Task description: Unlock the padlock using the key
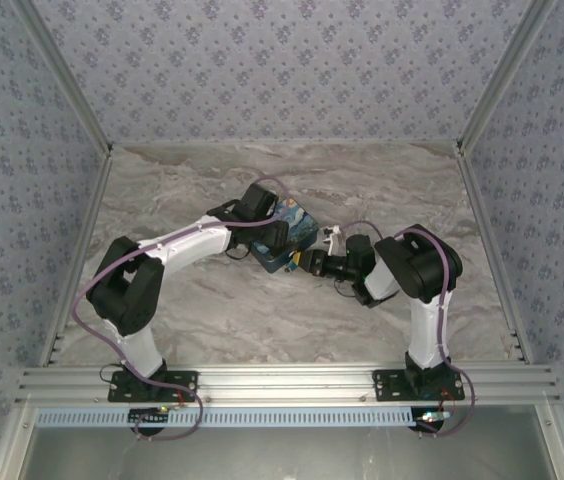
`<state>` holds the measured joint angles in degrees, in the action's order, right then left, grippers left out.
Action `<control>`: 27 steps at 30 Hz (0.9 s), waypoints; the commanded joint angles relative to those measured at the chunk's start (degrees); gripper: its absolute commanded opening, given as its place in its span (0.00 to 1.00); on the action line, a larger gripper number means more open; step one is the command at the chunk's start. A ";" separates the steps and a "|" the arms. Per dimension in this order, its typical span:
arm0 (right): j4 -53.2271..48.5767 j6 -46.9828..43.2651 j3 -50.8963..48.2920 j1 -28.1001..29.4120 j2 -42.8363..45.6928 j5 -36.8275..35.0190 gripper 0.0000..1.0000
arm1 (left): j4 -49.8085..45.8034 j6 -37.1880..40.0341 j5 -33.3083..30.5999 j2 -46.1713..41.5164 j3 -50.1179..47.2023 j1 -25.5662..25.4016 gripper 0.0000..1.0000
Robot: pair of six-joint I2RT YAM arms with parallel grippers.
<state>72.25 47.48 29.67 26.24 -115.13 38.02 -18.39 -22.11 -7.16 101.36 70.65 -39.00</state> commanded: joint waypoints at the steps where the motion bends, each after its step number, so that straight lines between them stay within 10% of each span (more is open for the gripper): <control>1: 0.56 0.71 1.15 0.06 0.41 -1.05 0.14 | -7.08 -1.27 0.97 1.65 -1.74 0.07 0.79; 27: 0.78 4.66 -2.35 -2.85 3.71 -5.85 0.03 | -6.83 -1.44 0.74 1.73 -2.40 0.07 0.79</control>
<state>72.25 50.83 27.51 23.94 -112.90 33.32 -18.35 -22.11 -7.35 101.36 70.65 -39.00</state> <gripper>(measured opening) 0.062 0.786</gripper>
